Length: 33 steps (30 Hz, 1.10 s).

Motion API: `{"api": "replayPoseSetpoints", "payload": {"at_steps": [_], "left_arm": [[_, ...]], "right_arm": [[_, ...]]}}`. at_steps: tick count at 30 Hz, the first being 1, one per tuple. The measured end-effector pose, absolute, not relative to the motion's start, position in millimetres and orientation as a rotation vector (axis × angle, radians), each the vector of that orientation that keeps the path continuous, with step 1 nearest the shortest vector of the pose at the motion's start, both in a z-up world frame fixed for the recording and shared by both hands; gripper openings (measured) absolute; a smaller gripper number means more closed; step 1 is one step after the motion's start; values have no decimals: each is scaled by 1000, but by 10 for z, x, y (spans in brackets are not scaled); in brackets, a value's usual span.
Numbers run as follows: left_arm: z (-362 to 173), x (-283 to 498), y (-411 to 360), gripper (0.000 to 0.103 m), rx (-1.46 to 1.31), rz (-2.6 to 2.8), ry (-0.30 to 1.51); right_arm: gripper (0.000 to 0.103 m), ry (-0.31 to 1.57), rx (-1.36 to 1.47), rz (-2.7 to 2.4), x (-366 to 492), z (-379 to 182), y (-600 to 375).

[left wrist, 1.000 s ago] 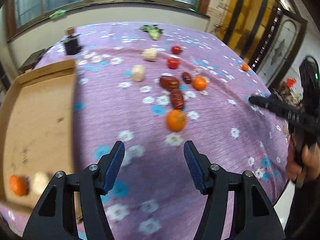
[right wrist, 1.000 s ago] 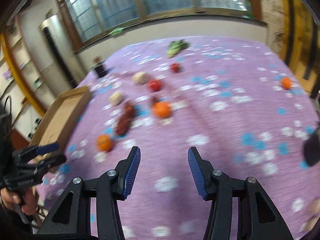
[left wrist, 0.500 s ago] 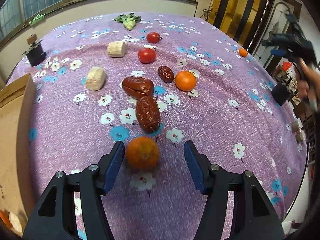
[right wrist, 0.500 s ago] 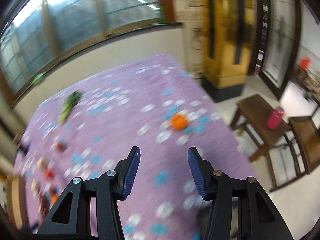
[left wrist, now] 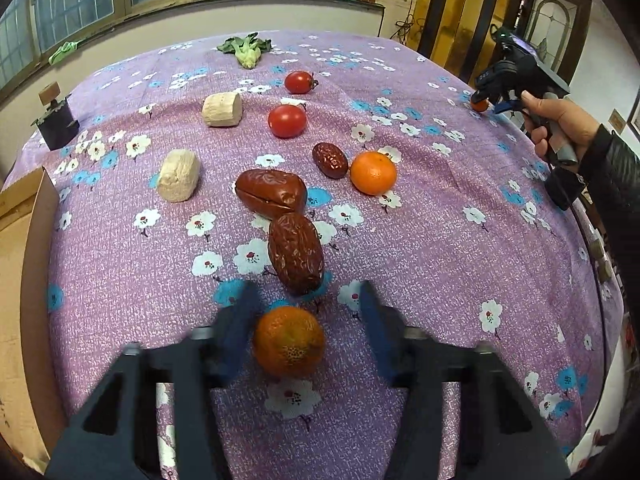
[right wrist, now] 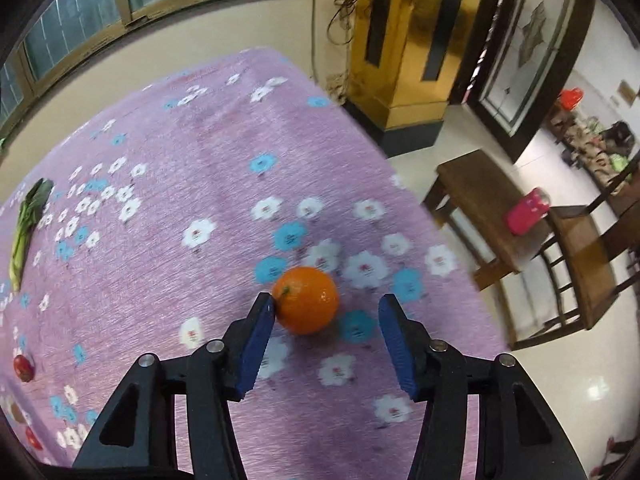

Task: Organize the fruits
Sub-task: 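Grasp a second tangerine with the left tool while the right tool grasps another tangerine, then carry both held tangerines over the cardboard tray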

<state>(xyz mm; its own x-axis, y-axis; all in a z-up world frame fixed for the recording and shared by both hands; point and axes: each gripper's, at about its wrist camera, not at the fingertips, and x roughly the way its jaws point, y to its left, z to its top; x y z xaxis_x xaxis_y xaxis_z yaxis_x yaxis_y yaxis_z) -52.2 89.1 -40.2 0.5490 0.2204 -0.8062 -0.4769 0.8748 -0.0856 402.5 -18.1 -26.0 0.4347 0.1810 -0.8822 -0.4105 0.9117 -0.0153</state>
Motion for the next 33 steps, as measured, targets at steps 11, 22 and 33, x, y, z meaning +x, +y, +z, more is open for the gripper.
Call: {"api": "replayPoseSetpoints", "payload": {"at_steps": [11,22,33], "left_arm": [[-282,-812,899,25,-352,429,869],[-33,-1137,944,25,-355,538,806],[118,-1565,1094,25,-377,649,756]], "right_arm": [[31,987,-176,785,2463,-31,-301],[31,1033,-187,1107,957,-52,-230],[31,1018,-244,1269,70,48,-5]]}}
